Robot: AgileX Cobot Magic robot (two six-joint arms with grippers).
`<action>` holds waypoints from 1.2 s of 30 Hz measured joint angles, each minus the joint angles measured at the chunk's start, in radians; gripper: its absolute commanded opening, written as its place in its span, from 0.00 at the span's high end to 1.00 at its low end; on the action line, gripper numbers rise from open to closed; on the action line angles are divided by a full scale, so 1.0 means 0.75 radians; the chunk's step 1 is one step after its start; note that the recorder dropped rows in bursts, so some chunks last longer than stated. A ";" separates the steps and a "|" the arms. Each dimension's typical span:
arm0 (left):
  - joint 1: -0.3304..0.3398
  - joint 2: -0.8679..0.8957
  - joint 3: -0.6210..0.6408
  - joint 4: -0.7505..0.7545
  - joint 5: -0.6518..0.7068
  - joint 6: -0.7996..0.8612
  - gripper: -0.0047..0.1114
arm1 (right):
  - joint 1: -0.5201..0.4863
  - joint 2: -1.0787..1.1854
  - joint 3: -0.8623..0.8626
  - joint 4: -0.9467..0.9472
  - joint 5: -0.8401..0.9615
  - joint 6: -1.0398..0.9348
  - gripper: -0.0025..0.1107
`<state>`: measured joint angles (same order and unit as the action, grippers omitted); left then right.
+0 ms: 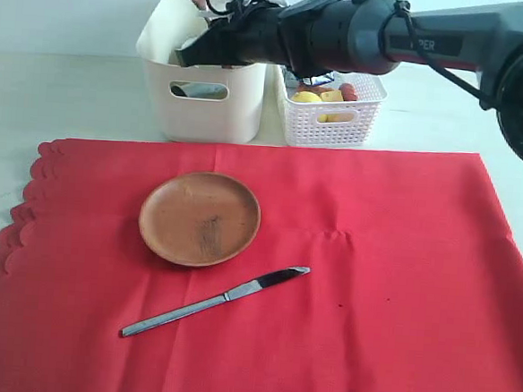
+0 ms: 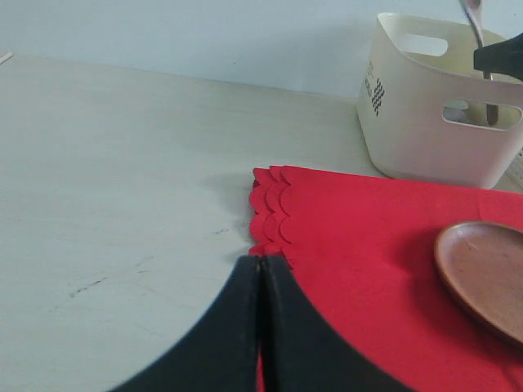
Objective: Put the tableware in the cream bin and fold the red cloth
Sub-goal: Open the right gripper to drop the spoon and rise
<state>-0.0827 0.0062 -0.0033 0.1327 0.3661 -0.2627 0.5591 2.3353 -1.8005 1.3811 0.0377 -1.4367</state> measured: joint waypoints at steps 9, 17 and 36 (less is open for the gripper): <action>0.000 0.000 0.000 0.000 0.000 0.000 0.96 | 0.000 0.007 -0.009 0.000 0.033 0.000 0.62; 0.000 0.000 0.000 0.000 0.000 0.000 0.96 | 0.000 -0.022 -0.009 0.000 0.083 0.003 0.62; 0.000 0.000 0.000 0.000 0.000 0.000 0.96 | 0.000 -0.223 -0.009 -0.557 0.578 0.689 0.62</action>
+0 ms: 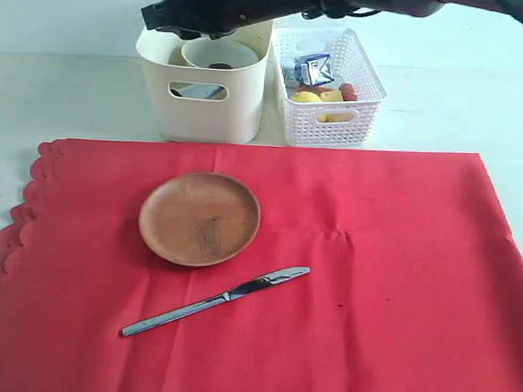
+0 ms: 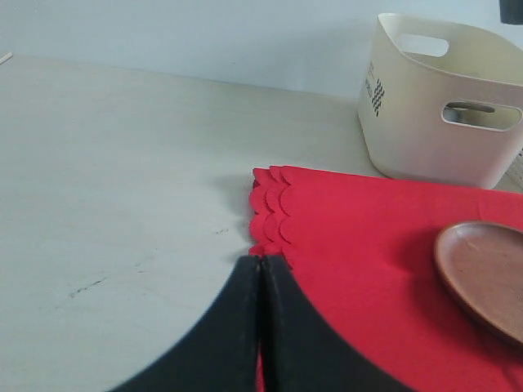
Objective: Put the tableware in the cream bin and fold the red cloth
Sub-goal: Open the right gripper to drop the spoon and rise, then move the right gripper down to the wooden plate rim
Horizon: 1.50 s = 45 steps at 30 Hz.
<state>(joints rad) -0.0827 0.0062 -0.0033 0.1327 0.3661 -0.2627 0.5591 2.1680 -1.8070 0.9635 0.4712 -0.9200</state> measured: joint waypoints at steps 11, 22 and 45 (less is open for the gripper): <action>0.000 0.000 0.000 0.000 0.000 0.000 0.96 | 0.000 -0.093 0.000 -0.333 0.339 0.399 0.62; 0.000 0.000 0.000 0.000 0.000 0.000 0.96 | 0.000 -0.170 0.158 -0.355 0.552 0.460 0.62; 0.000 0.000 0.000 0.000 0.000 0.000 0.96 | -0.041 -0.274 0.630 -0.426 0.183 0.259 0.63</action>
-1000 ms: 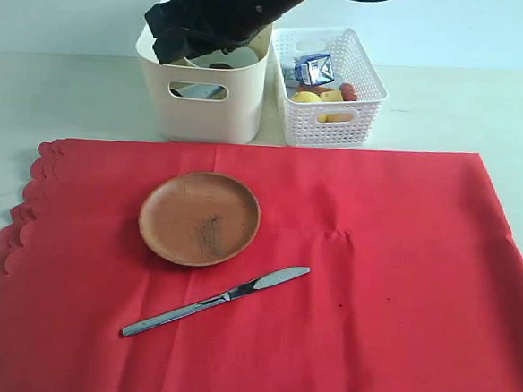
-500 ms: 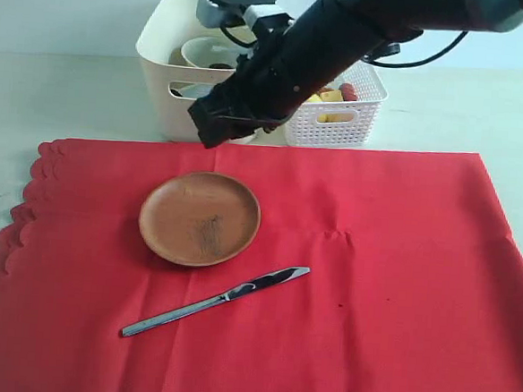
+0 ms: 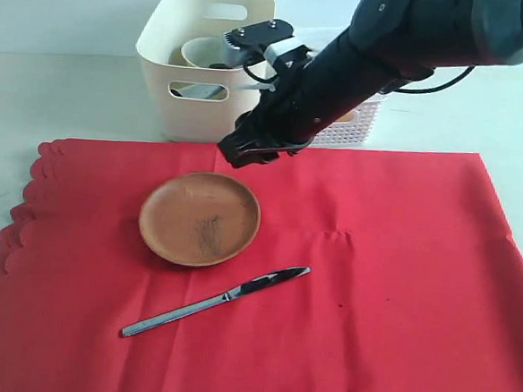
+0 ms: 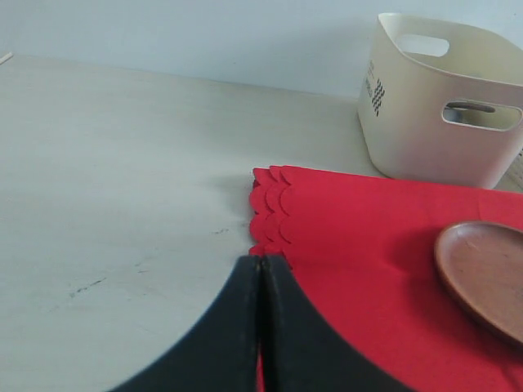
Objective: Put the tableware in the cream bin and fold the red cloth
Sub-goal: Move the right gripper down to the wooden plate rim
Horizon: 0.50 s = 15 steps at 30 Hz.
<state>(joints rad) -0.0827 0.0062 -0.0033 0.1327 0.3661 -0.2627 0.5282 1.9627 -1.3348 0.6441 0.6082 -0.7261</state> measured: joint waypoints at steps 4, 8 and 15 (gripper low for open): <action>0.000 0.000 0.000 0.000 0.000 0.000 0.96 | -0.036 0.000 0.000 -0.008 0.029 -0.045 0.65; 0.000 0.000 0.000 0.000 0.000 0.000 0.96 | -0.049 0.016 0.000 -0.008 0.085 -0.101 0.65; 0.000 0.000 0.000 0.000 0.000 0.000 0.96 | -0.092 0.086 0.000 0.003 0.095 -0.140 0.65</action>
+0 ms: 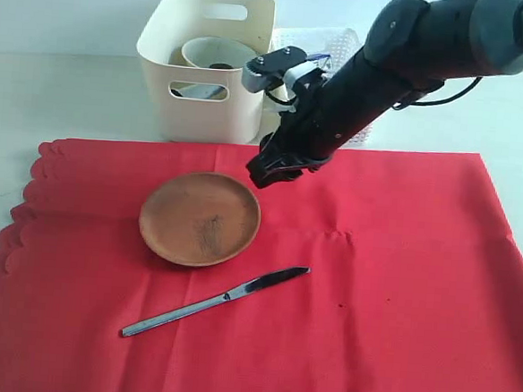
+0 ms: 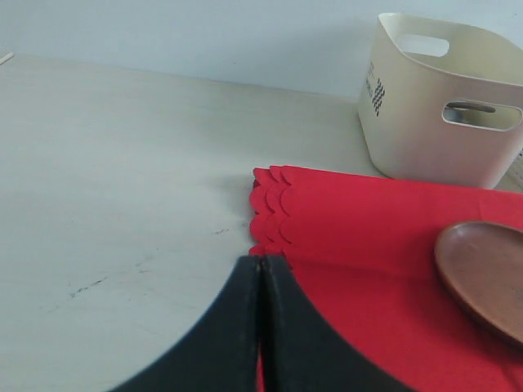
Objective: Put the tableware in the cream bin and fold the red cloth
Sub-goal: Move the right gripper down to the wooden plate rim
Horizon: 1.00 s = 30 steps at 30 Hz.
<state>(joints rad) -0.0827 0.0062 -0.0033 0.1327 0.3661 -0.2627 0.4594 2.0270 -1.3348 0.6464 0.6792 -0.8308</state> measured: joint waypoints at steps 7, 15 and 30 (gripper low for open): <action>0.000 0.000 0.000 0.000 0.000 0.000 0.96 | -0.085 0.076 0.000 0.146 0.000 -0.080 0.65; 0.000 0.000 0.000 0.000 0.000 0.000 0.96 | -0.096 0.197 -0.097 0.302 0.156 -0.137 0.65; 0.000 0.000 0.000 0.000 0.000 0.000 0.96 | -0.096 0.310 -0.159 0.374 0.256 -0.143 0.65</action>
<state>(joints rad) -0.0827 0.0062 -0.0033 0.1327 0.3661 -0.2627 0.3873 2.2592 -1.4539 0.9268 0.8715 -0.9381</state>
